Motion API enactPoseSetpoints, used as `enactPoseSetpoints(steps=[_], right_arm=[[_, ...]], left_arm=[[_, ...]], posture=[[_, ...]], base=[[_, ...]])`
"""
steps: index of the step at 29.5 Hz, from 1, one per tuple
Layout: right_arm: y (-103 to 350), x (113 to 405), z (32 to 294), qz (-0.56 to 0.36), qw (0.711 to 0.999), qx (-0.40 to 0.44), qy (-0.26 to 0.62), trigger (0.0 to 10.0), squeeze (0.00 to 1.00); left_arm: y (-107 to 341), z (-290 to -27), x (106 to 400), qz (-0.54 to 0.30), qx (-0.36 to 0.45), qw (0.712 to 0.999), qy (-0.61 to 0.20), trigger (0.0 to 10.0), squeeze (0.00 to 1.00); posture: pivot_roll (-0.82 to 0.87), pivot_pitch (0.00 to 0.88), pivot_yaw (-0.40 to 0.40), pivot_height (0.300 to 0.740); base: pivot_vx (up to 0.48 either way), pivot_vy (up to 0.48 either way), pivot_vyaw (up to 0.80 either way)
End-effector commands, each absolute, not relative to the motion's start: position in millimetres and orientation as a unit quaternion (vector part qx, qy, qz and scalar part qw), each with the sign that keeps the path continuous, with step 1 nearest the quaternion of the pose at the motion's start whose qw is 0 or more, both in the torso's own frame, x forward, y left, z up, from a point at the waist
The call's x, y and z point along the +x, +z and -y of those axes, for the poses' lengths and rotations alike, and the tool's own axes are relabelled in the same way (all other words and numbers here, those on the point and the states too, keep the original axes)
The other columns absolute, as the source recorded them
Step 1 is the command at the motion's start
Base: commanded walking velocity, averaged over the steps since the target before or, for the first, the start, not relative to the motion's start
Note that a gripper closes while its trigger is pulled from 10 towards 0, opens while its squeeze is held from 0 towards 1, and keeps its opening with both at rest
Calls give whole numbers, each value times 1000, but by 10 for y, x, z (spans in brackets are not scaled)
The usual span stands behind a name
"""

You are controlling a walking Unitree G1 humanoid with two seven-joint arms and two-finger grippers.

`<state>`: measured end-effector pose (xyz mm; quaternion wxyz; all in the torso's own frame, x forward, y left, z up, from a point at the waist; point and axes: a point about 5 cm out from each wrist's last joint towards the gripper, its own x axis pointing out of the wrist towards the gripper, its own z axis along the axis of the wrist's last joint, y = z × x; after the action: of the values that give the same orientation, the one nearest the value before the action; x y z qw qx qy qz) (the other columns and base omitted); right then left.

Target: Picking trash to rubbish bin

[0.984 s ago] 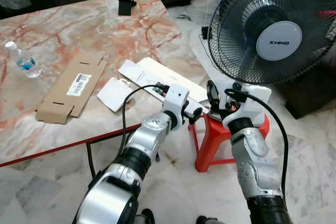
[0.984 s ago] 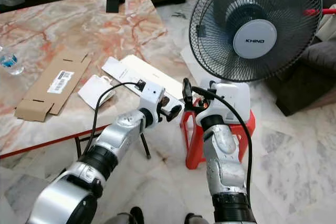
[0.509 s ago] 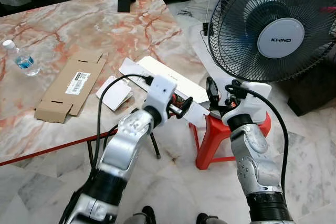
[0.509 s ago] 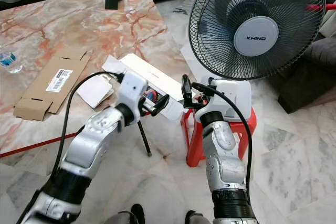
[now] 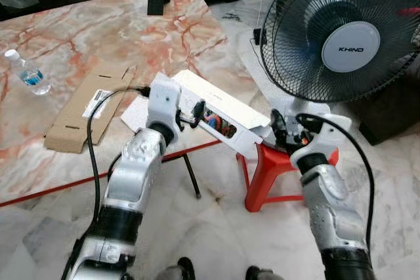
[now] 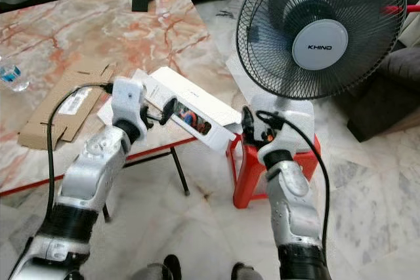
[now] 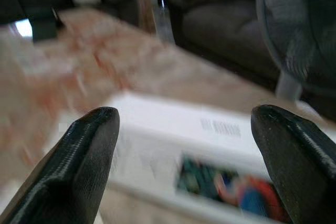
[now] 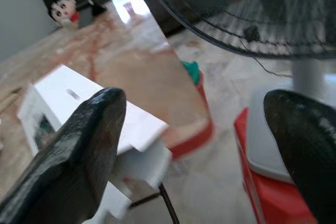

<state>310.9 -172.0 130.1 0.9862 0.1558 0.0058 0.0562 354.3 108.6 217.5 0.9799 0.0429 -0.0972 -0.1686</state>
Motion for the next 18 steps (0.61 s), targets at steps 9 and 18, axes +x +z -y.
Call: enactPoseSetpoints(steps=[9, 18], right_arm=[[996, 2899, 1821, -152, 963, 202, 97, 10000, 0], [1063, 2882, 1845, -141, 938, 291, 122, 10000, 0]], left_arm=[[2180, -974, 3795, 103, 63, 977, -176, 10000, 0], [2134, -779, 3827, 108, 56, 971, -207, 10000, 0]], posture=[[-123, 166, 103, 740], [-130, 163, 105, 740]], base=[[0, 0, 0], [0, 0, 0]])
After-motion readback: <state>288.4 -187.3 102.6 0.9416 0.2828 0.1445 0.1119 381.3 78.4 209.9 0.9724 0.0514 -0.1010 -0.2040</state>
